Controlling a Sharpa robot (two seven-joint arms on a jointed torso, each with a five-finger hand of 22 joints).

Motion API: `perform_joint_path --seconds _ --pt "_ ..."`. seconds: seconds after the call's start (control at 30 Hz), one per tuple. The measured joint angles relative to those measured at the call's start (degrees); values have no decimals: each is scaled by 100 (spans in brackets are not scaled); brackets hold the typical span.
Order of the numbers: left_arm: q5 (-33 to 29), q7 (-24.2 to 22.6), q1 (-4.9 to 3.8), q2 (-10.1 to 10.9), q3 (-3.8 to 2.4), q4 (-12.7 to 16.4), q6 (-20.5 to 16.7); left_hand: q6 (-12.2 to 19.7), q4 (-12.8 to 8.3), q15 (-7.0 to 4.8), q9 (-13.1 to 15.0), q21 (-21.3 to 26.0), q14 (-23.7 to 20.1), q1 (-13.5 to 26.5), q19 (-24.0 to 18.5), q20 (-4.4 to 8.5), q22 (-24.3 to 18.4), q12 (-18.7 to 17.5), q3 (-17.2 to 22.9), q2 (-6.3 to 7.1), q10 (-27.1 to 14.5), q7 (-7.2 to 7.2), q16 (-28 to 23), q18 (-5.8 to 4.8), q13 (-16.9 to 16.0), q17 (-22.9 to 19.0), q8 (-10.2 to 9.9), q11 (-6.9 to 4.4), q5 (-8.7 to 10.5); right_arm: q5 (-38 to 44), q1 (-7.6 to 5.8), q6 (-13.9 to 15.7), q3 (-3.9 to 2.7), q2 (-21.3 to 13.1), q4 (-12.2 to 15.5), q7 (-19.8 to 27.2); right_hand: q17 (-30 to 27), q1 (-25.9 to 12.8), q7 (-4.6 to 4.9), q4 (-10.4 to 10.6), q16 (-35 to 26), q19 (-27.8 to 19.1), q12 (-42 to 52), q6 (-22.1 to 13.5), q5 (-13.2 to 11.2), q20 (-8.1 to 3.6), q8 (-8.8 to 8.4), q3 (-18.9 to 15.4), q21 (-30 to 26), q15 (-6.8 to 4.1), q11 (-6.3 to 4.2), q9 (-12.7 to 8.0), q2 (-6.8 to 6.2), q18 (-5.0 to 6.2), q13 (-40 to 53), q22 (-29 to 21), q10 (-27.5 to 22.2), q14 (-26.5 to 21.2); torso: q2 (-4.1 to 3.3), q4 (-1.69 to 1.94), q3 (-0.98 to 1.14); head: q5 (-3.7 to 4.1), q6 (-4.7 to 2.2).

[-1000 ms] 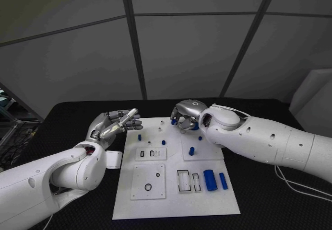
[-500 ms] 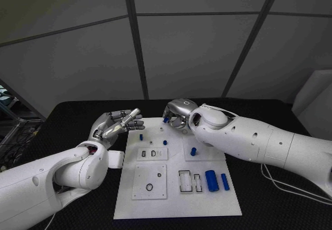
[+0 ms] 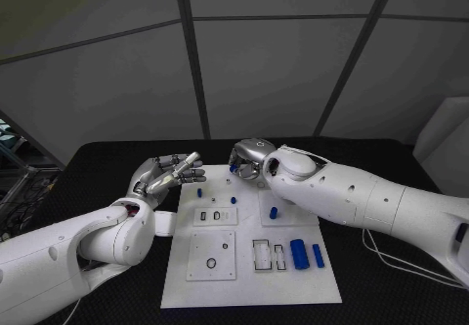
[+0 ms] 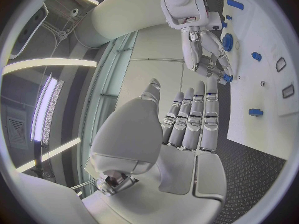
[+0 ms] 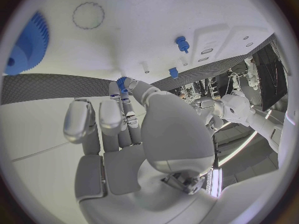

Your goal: Assemble the parts on the task board

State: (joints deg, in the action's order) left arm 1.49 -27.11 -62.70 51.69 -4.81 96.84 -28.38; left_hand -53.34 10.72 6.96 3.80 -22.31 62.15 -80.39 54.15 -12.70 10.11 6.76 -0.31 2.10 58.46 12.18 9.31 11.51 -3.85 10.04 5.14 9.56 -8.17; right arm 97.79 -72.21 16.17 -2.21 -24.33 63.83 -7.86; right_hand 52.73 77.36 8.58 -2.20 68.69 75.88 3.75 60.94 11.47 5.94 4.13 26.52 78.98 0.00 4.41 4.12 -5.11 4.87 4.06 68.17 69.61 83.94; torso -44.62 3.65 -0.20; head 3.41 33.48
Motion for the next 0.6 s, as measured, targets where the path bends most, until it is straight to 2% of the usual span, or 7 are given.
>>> perform_joint_path --seconds 0.37,0.6 --pt "0 6 -1 -1 0 2 8 0 1 0 1 0 0 1 0 0 0 -19 1 -1 0 0 -29 0 0 5 0 0 0 0 -7 -123 -4 133 -167 -15 -2 -18 0 17 0 0 0 -1 -22 0 -3 17 0 0 2 -5 -18 0 -5 -12 -2 0 -5 -5 0 -14 13" --pt "0 12 -3 -2 0 4 14 0 1 0 1 0 0 24 0 0 0 -22 1 -24 -2 0 -32 0 0 5 0 2 0 1 -9 -224 -4 204 -242 -39 -70 -64 33 31 0 -23 0 -36 -22 23 -4 31 0 0 73 -11 -64 0 -18 -69 -74 0 -6 -7 0 -13 21"
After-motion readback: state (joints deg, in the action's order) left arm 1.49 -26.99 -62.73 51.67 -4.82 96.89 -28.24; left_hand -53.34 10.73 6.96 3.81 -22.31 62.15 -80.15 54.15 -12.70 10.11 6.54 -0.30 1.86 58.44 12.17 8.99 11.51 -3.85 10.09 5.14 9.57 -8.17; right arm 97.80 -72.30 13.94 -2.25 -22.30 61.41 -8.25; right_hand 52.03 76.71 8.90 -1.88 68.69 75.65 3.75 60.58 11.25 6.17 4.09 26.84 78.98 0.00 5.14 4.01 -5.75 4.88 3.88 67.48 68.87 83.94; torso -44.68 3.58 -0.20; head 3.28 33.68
